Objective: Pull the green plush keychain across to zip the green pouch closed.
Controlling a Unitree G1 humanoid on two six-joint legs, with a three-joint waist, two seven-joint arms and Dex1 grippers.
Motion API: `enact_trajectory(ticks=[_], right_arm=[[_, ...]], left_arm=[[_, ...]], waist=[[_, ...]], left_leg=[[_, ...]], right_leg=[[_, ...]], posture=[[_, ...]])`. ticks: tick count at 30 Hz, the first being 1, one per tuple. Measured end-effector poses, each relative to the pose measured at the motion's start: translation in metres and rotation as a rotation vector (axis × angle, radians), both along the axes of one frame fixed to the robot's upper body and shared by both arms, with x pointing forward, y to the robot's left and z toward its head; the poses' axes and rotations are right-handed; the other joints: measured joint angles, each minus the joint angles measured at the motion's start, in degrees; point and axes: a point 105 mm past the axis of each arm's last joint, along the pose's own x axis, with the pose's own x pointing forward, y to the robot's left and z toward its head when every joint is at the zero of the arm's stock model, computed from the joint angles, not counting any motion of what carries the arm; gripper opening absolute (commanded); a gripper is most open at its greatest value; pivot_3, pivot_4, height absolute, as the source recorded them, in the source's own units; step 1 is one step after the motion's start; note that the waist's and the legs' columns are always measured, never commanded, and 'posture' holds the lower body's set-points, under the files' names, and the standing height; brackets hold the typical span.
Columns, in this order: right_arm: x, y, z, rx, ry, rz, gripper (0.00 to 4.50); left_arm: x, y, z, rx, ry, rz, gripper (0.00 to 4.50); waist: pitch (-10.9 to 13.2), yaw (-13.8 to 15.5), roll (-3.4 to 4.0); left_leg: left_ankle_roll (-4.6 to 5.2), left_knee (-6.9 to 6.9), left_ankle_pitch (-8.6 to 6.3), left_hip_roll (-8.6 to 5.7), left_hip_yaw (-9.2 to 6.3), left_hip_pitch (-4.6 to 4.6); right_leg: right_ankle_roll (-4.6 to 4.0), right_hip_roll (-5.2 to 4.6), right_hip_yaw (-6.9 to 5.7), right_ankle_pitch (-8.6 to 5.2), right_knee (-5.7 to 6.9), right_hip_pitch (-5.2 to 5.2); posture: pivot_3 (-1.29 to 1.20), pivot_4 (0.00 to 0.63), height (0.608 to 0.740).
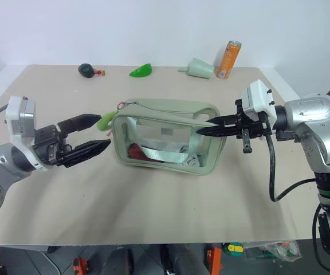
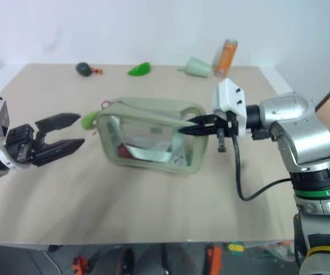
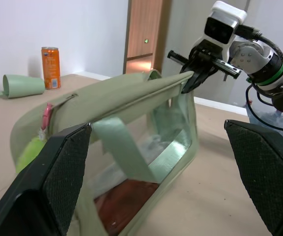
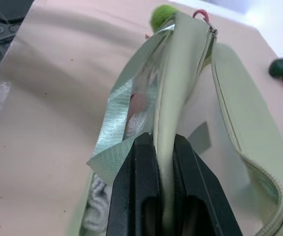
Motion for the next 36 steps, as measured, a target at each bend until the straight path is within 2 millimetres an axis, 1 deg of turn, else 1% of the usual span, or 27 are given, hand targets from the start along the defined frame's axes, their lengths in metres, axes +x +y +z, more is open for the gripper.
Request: enact_trajectory(ticks=[3, 6, 8, 11, 13, 14, 15, 17, 18, 19, 20, 22, 25, 27, 28, 29, 31, 32, 33, 36], right_arm=[[-0.005, 0.007, 0.001, -0.031, -0.031, 0.090, 0.05], [-0.009, 0.020, -0.008, -0.048, -0.066, 0.166, 0.05], [-0.010, 0.024, -0.014, -0.057, -0.089, 0.192, 0.05], [-0.012, 0.026, -0.014, -0.063, -0.126, 0.208, 0.05], [-0.015, 0.027, -0.017, -0.068, -0.129, 0.220, 0.81], [-0.015, 0.027, -0.019, -0.073, -0.124, 0.217, 1.08], [-0.013, 0.028, -0.024, -0.090, -0.106, 0.209, 1.49], [-0.012, 0.028, -0.028, -0.103, -0.086, 0.200, 2.09], [-0.011, 0.028, -0.029, -0.099, -0.076, 0.187, 2.58], [-0.010, 0.028, -0.028, -0.094, -0.069, 0.176, 2.82], [-0.008, 0.028, -0.028, -0.087, -0.059, 0.157, 3.27], [-0.006, 0.028, -0.028, -0.079, -0.050, 0.132, 3.84], [-0.003, 0.022, -0.028, -0.084, -0.015, 0.081, 3.84], [-0.008, 0.017, -0.018, -0.032, 0.054, 0.068, 3.84], [-0.013, 0.015, -0.010, 0.015, 0.099, 0.077, 3.84], [-0.020, 0.011, 0.002, 0.075, 0.142, 0.091, 3.84], [-0.037, -0.001, 0.032, 0.177, 0.174, 0.114, 3.84], [-0.040, -0.003, 0.036, 0.188, 0.171, 0.116, 3.84], [-0.047, -0.009, 0.037, 0.190, 0.173, 0.100, 3.84], [-0.053, -0.019, 0.013, 0.175, 0.277, 0.041, 3.84]], left_arm=[[0.000, 0.002, -0.001, -0.006, 0.006, -0.007, 4.50], [0.000, 0.006, 0.000, -0.017, 0.006, 0.003, 4.50], [0.000, 0.008, 0.001, -0.018, 0.004, 0.009, 4.50], [-0.001, 0.009, -0.001, -0.018, 0.013, 0.014, 4.50], [-0.002, 0.011, -0.002, -0.020, 0.019, 0.020, 4.50], [-0.002, 0.012, -0.002, -0.019, 0.020, 0.022, 4.50], [-0.002, 0.013, -0.002, -0.017, 0.019, 0.027, 4.50], [-0.003, 0.015, -0.001, -0.015, 0.014, 0.033, 4.50], [-0.003, 0.015, 0.000, -0.013, 0.013, 0.036, 4.50], [-0.003, 0.016, 0.000, -0.011, 0.014, 0.037, 4.50], [-0.003, 0.016, -0.001, -0.010, 0.015, 0.037, 4.50], [-0.003, 0.016, -0.001, -0.010, 0.016, 0.037, 4.50], [-0.004, 0.016, -0.001, -0.010, 0.015, 0.034, 4.50], [-0.004, 0.016, -0.001, -0.011, 0.016, 0.031, 4.50], [-0.004, 0.016, -0.001, -0.012, 0.017, 0.026, 4.50], [-0.003, 0.016, -0.001, -0.015, 0.019, 0.024, 4.50], [-0.002, 0.018, -0.002, -0.021, 0.024, 0.024, 4.50], [-0.002, 0.018, -0.002, -0.022, 0.026, 0.025, 4.50], [-0.002, 0.018, -0.001, -0.025, 0.022, 0.020, 4.50], [-0.002, 0.018, -0.002, -0.028, 0.024, 0.010, 4.50]], waist=[[0.0, 0.0, 0.01], [0.0, 0.0, 0.01], [0.0, 0.0, 0.01], [0.0, -0.1, 0.01], [0.0, -0.1, 0.00], [0.0, -0.1, 0.00], [0.0, -0.1, 0.00], [0.0, -0.1, 0.01], [0.0, 0.0, 0.00], [0.0, 0.0, 0.00], [0.0, 0.0, 0.00], [0.0, 0.0, 0.00], [0.0, 0.0, 0.00], [0.0, 0.0, 0.00], [0.0, 0.0, 0.01], [0.0, 0.0, 0.02], [0.0, 0.0, 0.00], [0.0, 0.0, -0.03], [0.0, 0.0, -0.11], [-0.1, 0.0, -0.15]], left_leg=[[0.00, 0.00, 0.00, 0.04, -0.02, 0.00], [0.00, 0.00, 0.00, 0.06, -0.03, 0.00], [-0.01, 0.02, 0.00, 0.05, -0.02, 0.01], [-0.02, 0.04, 0.01, 0.07, 0.03, 0.08], [-0.02, 0.04, 0.02, 0.09, 0.03, 0.14], [-0.03, 0.04, 0.02, 0.09, 0.04, 0.17], [-0.07, 0.04, 0.04, 0.09, 0.04, 0.21], [-0.15, 0.04, 0.09, 0.08, 0.03, 0.26], [-0.19, 0.04, 0.11, 0.07, 0.03, 0.29], [-0.21, 0.04, 0.13, 0.07, 0.03, 0.34], [-0.25, 0.04, 0.15, 0.06, 0.03, 0.36], [-0.28, 0.04, 0.17, 0.06, 0.04, 0.39], [-0.30, 0.04, 0.18, 0.06, 0.03, 0.41], [-0.30, 0.03, 0.18, 0.06, 0.03, 0.40], [-0.30, 0.03, 0.18, 0.06, 0.03, 0.40], [-0.30, 0.01, 0.18, 0.05, 0.02, 0.39], [-0.29, -0.02, 0.16, 0.04, -0.03, 0.39], [-0.29, -0.02, 0.16, 0.04, -0.03, 0.41], [-0.29, -0.05, 0.15, 0.04, -0.07, 0.41], [-0.30, -0.06, 0.15, 0.02, -0.02, 0.46]], right_leg=[[0.00, 0.03, -0.01, 0.00, 0.01, 0.00], [0.00, 0.03, -0.03, 0.00, 0.03, 0.00], [0.00, 0.02, -0.03, 0.00, 0.07, 0.00], [-0.05, 0.01, -0.02, 0.03, 0.10, 0.02], [-0.08, 0.03, -0.03, 0.02, 0.17, 0.03], [-0.09, 0.03, -0.03, 0.01, 0.23, 0.03], [-0.12, 0.03, -0.02, 0.00, 0.32, 0.02], [-0.16, 0.04, -0.03, -0.03, 0.44, 0.01], [-0.19, 0.04, -0.02, -0.05, 0.51, 0.01], [-0.23, 0.04, -0.02, -0.07, 0.57, 0.04], [-0.24, 0.04, -0.01, -0.08, 0.62, 0.03], [-0.25, 0.05, -0.01, -0.09, 0.68, 0.03], [-0.29, 0.06, -0.01, -0.11, 0.74, 0.03], [-0.32, 0.06, -0.01, -0.13, 0.74, 0.02], [-0.33, 0.06, 0.00, -0.14, 0.74, 0.02], [-0.35, 0.05, -0.01, -0.15, 0.74, 0.02], [-0.34, 0.05, -0.04, -0.21, 0.74, 0.04], [-0.33, 0.05, -0.04, -0.22, 0.74, 0.06], [-0.30, 0.05, -0.07, -0.25, 0.73, 0.07], [-0.26, 0.03, -0.03, -0.26, 0.74, 0.09]], posture=[[0.00, 0.150, 0.740], [0.00, 0.150, 0.740], [0.00, 0.150, 0.740], [0.00, 0.150, 0.740], [0.00, 0.150, 0.740], [0.00, 0.150, 0.740], [0.00, 0.150, 0.740], [0.00, 0.150, 0.740], [0.00, 0.150, 0.740], [0.00, 0.150, 0.740], [0.00, 0.150, 0.740], [0.00, 0.150, 0.740], [0.00, 0.150, 0.740], [0.00, 0.150, 0.740], [0.00, 0.150, 0.740], [0.00, 0.150, 0.740], [0.00, 0.150, 0.740], [0.00, 0.150, 0.740], [0.00, 0.150, 0.740], [0.00, 0.150, 0.740]])
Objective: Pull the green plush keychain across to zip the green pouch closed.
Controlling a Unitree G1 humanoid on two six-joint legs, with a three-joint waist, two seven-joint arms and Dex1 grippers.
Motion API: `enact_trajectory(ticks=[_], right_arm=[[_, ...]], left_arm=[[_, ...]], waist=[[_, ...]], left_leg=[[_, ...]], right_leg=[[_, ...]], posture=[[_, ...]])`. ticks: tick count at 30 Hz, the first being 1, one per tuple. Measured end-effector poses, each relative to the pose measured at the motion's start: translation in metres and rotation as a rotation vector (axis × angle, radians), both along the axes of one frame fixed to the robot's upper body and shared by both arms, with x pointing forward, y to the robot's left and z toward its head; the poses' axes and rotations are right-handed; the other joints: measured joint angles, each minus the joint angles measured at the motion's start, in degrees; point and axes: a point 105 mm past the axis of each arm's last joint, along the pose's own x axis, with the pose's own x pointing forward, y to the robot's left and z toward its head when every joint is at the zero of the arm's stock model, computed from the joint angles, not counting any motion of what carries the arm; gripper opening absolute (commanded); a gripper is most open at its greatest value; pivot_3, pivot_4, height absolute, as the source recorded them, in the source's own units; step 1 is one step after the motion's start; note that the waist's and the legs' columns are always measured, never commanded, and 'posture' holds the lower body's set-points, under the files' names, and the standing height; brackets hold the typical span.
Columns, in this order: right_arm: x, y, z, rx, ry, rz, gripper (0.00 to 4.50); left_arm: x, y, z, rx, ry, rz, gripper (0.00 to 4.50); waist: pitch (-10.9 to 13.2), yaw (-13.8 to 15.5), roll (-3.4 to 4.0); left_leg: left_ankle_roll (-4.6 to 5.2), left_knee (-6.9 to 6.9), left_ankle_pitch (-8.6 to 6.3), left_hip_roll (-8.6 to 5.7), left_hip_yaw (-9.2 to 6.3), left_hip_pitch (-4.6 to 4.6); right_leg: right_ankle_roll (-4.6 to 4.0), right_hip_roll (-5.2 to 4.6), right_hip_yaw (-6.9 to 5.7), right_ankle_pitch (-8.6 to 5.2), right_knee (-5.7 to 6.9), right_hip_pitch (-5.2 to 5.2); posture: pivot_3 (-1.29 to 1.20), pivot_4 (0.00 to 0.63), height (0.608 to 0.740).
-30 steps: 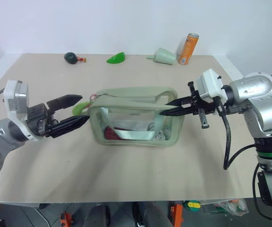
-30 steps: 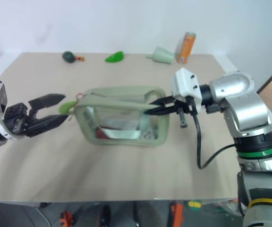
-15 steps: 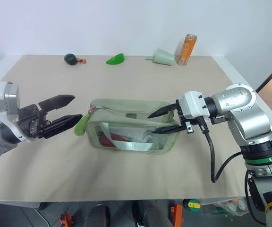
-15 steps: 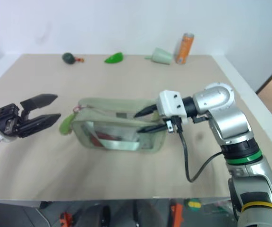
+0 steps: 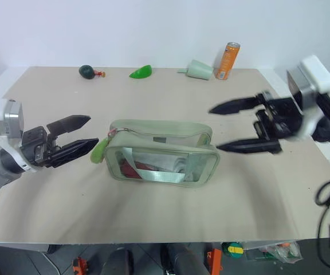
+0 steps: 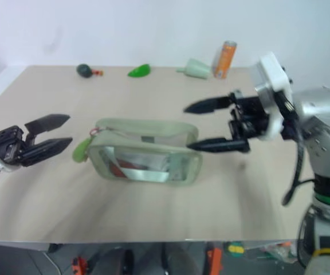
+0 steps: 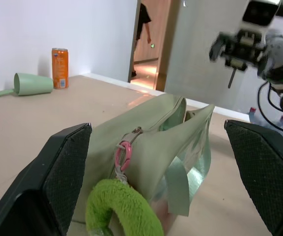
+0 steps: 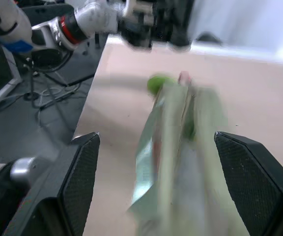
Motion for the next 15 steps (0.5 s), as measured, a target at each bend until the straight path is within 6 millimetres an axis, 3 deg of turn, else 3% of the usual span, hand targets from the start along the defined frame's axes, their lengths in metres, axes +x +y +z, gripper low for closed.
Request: enact_trajectory(ticks=[2, 9, 15], right_arm=[[-0.001, -0.004, -0.013, -0.010, 0.054, -0.045, 3.84], [0.002, -0.004, -0.029, -0.031, 0.061, -0.136, 3.84], [0.010, 0.001, -0.035, -0.017, 0.048, -0.162, 3.84]], left_arm=[[-0.001, -0.001, -0.001, 0.003, 0.000, -0.011, 4.50], [-0.002, -0.009, -0.005, 0.022, 0.009, -0.069, 4.50], [-0.009, -0.031, -0.003, 0.061, -0.016, -0.188, 4.50]], waist=[[0.0, -0.1, 0.03], [0.0, -0.2, 0.03], [0.0, -0.2, 0.03]], left_leg=[[0.00, 0.00, 0.00, 0.00, 0.08, 0.05], [-0.01, 0.00, 0.03, 0.06, 0.04, 0.10], [-0.02, 0.00, 0.03, 0.03, 0.05, 0.05]], right_leg=[[0.05, 0.01, 0.07, 0.03, 0.01, 0.00], [0.06, 0.10, 0.04, 0.05, 0.03, 0.01], [0.06, 0.09, 0.08, 0.04, 0.02, 0.00]], posture=[[0.00, 0.150, 0.740], [0.00, 0.150, 0.740], [0.00, 0.150, 0.740]])
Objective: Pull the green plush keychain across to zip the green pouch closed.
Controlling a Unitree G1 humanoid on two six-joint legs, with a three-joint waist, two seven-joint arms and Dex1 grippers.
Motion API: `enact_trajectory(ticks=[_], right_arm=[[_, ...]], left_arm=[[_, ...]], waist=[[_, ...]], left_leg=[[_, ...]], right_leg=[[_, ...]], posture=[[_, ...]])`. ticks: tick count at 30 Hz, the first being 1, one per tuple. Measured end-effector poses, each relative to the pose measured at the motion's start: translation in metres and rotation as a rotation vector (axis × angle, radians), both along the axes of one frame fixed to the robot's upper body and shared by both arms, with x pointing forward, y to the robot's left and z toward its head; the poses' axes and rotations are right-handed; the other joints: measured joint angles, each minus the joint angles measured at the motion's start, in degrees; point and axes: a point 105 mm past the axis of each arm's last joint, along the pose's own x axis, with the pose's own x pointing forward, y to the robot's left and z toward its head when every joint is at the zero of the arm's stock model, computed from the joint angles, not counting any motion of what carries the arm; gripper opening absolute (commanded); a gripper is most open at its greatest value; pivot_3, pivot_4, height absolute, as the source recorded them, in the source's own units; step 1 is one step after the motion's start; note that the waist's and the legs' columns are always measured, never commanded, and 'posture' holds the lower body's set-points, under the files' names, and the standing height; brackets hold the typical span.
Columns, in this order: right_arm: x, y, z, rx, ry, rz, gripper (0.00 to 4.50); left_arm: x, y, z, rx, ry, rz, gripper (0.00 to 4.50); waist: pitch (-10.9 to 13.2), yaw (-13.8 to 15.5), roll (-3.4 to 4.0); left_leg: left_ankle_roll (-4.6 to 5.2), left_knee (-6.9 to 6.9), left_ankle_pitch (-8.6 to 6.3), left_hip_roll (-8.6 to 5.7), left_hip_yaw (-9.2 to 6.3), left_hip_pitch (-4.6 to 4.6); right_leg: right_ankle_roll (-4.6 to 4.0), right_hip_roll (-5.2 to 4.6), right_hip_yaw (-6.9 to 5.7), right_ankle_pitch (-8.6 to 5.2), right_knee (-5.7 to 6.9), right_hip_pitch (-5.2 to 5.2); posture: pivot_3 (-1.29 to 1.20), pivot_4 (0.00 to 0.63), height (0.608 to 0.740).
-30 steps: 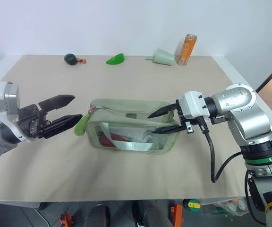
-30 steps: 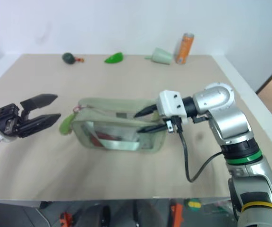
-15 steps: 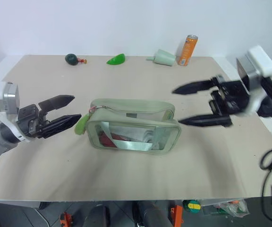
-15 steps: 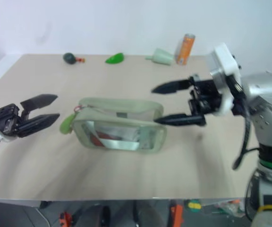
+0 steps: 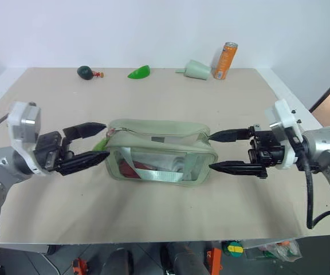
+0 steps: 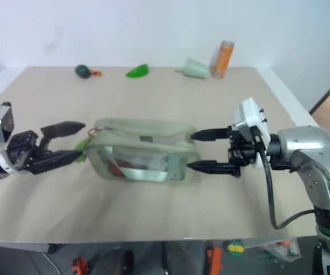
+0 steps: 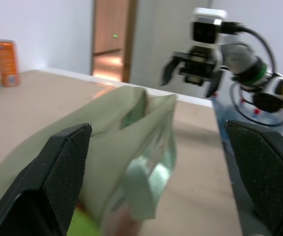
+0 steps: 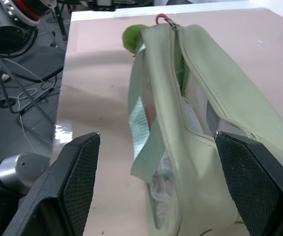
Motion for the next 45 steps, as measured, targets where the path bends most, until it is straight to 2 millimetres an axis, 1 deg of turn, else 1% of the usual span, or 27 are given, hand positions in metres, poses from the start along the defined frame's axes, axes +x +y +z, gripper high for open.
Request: enact_trajectory(ticks=[4, 8, 10, 13, 18, 20, 23, 27, 28, 31, 33, 35, 41, 45], right_arm=[[0.001, 0.003, -0.004, -0.006, -0.003, 0.007, 3.84], [0.001, 0.002, -0.007, -0.016, -0.007, 0.003, 3.84], [0.001, 0.002, -0.009, -0.023, -0.001, 0.003, 3.31], [0.002, 0.003, -0.016, -0.041, 0.004, 0.000, 2.37], [0.003, 0.002, -0.018, -0.056, -0.006, -0.005, 0.61], [0.004, 0.002, -0.019, -0.065, -0.016, -0.003, 0.02], [0.004, 0.002, -0.020, -0.069, -0.022, -0.001, 0.02], [0.003, 0.003, -0.020, -0.072, -0.022, 0.008, 0.02], [0.003, 0.004, -0.020, -0.074, -0.020, 0.014, 0.02], [0.005, 0.005, -0.020, -0.080, -0.026, 0.019, 0.02], [0.007, 0.005, -0.019, -0.083, -0.031, 0.014, 0.02], [0.008, 0.005, -0.019, -0.085, -0.035, 0.011, 0.02], [0.009, 0.006, -0.019, -0.085, -0.040, 0.015, 0.02], [0.009, 0.006, -0.020, -0.087, -0.040, 0.019, 0.02]], left_arm=[[-0.005, -0.008, 0.006, 0.010, -0.033, -0.038, 4.50], [-0.006, -0.010, 0.006, 0.014, -0.036, -0.045, 4.50], [-0.006, -0.010, 0.006, 0.014, -0.036, -0.045, 4.50], [-0.006, -0.010, 0.006, 0.010, -0.034, -0.043, 4.50], [-0.007, -0.012, 0.004, -0.006, -0.028, -0.043, 4.50], [-0.008, -0.012, 0.005, -0.023, -0.026, -0.047, 4.50], [-0.009, -0.012, 0.007, -0.049, -0.027, -0.040, 4.50], [-0.007, -0.005, 0.010, -0.089, -0.021, 0.011, 4.50], [-0.006, 0.001, 0.008, -0.095, -0.011, 0.039, 4.50], [0.001, 0.020, -0.007, -0.092, 0.046, 0.141, 4.50], [0.002, 0.030, -0.017, -0.073, 0.083, 0.190, 4.50], [0.001, 0.036, -0.020, -0.058, 0.087, 0.218, 4.50], [-0.002, 0.036, -0.022, -0.037, 0.082, 0.224, 4.50], [-0.001, 0.037, -0.029, -0.009, 0.099, 0.245, 4.50]], waist=[[0.0, 0.0, 0.00], [0.0, 0.0, 0.00], [0.0, 0.0, 0.00], [0.0, 0.0, 0.00], [0.0, 0.0, -0.01], [0.0, 0.0, -0.01], [0.0, 0.0, -0.01], [0.0, 0.0, -0.01], [0.0, -0.1, -0.01], [0.0, -0.1, -0.01], [0.0, 0.0, -0.02], [0.0, 0.0, -0.02], [0.0, 0.0, -0.02], [0.0, 0.0, -0.02]], left_leg=[[0.00, -0.01, -0.01, 0.00, 0.00, 0.00], [0.00, -0.01, 0.00, 0.00, -0.02, 0.00], [0.00, -0.01, 0.00, 0.00, -0.03, 0.01], [0.00, -0.01, 0.00, 0.00, -0.03, 0.00], [0.00, -0.01, 0.00, 0.00, -0.02, 0.00], [0.00, -0.01, 0.00, 0.00, -0.02, 0.00], [0.00, -0.01, 0.00, 0.01, -0.02, 0.01], [0.00, -0.02, -0.01, 0.02, -0.02, 0.03], [0.00, -0.04, -0.01, 0.03, -0.01, 0.05], [0.00, -0.05, 0.00, 0.09, -0.02, 0.08], [0.00, -0.06, 0.00, 0.12, -0.04, 0.08], [0.00, -0.06, 0.00, 0.12, -0.04, 0.07], [0.00, -0.06, -0.01, 0.13, 0.00, 0.09], [0.00, -0.09, -0.01, 0.20, 0.00, 0.11]], right_leg=[[0.01, 0.00, 0.01, -0.01, 0.00, 0.00], [0.00, 0.01, -0.01, -0.01, 0.00, 0.00], [0.00, 0.02, -0.01, -0.01, 0.00, 0.00], [0.00, 0.02, -0.02, -0.01, 0.00, 0.00], [0.00, 0.01, 0.00, -0.02, 0.00, 0.00], [0.00, 0.01, -0.01, -0.02, 0.00, 0.00], [0.00, 0.01, -0.01, -0.01, 0.00, 0.00], [-0.01, 0.04, -0.01, -0.02, 0.00, 0.00], [-0.01, 0.05, 0.00, -0.02, 0.00, 0.00], [-0.04, 0.09, -0.03, -0.04, 0.00, 0.00], [-0.06, 0.10, -0.06, -0.05, 0.00, 0.00], [-0.07, 0.10, -0.08, -0.05, 0.00, 0.00], [-0.07, 0.09, -0.05, -0.05, 0.00, -0.01], [-0.08, 0.14, -0.07, -0.06, 0.00, -0.01]], posture=[[0.00, 0.150, 0.740], [0.00, 0.150, 0.740], [0.00, 0.150, 0.740], [0.00, 0.150, 0.740], [0.00, 0.150, 0.740], [0.00, 0.150, 0.740], [0.00, 0.150, 0.740], [0.00, 0.150, 0.740], [0.00, 0.150, 0.740], [0.00, 0.150, 0.740], [0.00, 0.150, 0.740], [0.00, 0.150, 0.740], [0.00, 0.150, 0.740], [0.00, 0.150, 0.740]])
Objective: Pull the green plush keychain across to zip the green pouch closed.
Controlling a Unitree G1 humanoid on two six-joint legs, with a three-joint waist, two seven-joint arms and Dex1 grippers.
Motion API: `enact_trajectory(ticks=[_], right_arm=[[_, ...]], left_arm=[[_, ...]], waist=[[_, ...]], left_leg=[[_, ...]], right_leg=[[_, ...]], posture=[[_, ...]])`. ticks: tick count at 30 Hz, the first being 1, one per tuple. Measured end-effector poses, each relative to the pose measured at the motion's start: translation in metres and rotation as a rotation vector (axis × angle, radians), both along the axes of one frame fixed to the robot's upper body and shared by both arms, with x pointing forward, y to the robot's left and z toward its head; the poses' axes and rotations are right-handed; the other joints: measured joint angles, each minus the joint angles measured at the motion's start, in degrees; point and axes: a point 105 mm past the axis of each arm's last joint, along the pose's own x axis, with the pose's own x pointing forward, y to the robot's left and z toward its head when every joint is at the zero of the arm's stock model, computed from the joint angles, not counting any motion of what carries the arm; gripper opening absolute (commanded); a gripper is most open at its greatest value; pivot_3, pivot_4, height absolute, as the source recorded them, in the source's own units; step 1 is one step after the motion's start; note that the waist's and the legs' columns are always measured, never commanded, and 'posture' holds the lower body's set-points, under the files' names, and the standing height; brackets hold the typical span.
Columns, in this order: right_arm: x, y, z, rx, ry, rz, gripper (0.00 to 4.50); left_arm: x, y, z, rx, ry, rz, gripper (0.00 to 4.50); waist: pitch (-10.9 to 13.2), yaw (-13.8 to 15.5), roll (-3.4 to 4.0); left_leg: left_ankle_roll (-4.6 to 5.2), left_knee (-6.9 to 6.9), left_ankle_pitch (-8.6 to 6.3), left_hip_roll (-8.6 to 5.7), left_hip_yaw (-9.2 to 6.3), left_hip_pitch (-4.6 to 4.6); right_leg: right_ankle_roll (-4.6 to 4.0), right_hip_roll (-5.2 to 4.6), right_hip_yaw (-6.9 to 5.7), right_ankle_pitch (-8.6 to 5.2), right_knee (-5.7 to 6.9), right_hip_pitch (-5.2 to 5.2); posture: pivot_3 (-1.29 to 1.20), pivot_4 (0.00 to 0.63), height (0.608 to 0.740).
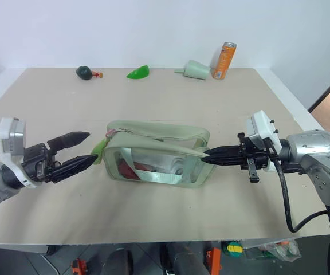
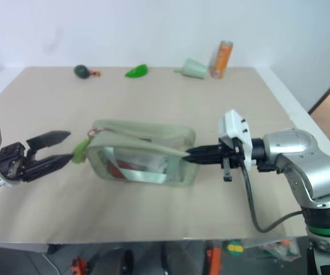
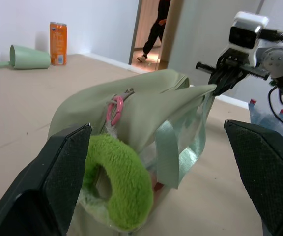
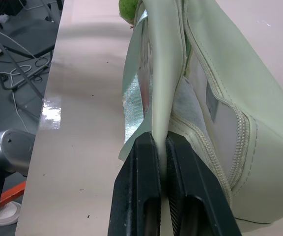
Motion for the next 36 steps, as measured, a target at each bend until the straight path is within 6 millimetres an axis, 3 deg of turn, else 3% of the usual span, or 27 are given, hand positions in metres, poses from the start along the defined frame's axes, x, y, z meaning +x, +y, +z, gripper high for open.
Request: enact_trajectory(ticks=[7, 14, 15, 21, 30, 36], right_arm=[[0.000, 0.000, 0.000, 0.001, 0.001, -0.005, 0.02], [0.000, 0.000, -0.001, 0.003, -0.004, -0.013, 0.00], [0.000, 0.001, -0.001, 0.003, -0.005, -0.015, 0.00], [0.001, 0.001, -0.001, 0.003, -0.006, -0.018, 0.00], [0.001, 0.001, 0.000, 0.004, -0.010, -0.019, 0.00], [0.003, 0.001, 0.000, 0.004, -0.017, -0.021, 0.00]], left_arm=[[0.007, 0.003, -0.020, 0.034, 0.077, 0.020, 4.50], [0.009, 0.000, -0.026, 0.036, 0.103, 0.002, 2.34], [0.010, 0.000, -0.025, 0.036, 0.099, 0.001, 1.87], [0.015, 0.001, -0.019, 0.016, 0.085, 0.006, 0.04], [0.021, 0.002, -0.007, -0.024, 0.045, 0.030, 0.04], [0.033, -0.022, 0.030, -0.087, -0.100, -0.021, 0.04]], waist=[[0.0, 0.0, 0.00], [0.0, 0.0, 0.00], [0.0, 0.0, 0.00], [0.0, 0.0, 0.00], [0.0, 0.0, -0.01], [0.0, 0.0, -0.04]], left_leg=[[0.00, -0.02, 0.00, 0.02, 0.00, 0.01], [0.00, -0.04, 0.00, 0.04, 0.01, 0.01], [0.00, -0.05, 0.00, 0.04, 0.00, 0.01], [0.00, -0.05, 0.00, 0.04, 0.02, 0.02], [0.00, -0.06, 0.00, 0.04, -0.01, 0.02], [-0.01, -0.03, 0.01, 0.03, 0.01, 0.02]], right_leg=[[-0.02, 0.01, -0.03, -0.01, 0.00, 0.00], [-0.02, 0.01, -0.03, -0.01, 0.00, -0.02], [-0.02, 0.01, -0.05, -0.01, 0.00, -0.02], [-0.02, 0.01, -0.05, -0.01, 0.00, -0.02], [-0.01, 0.00, -0.07, 0.00, 0.00, -0.01], [0.04, 0.01, -0.05, 0.03, 0.00, 0.02]], posture=[[0.00, 0.150, 0.740], [0.00, 0.150, 0.740], [0.00, 0.150, 0.740], [0.00, 0.150, 0.740], [0.00, 0.150, 0.740], [0.00, 0.150, 0.740]])
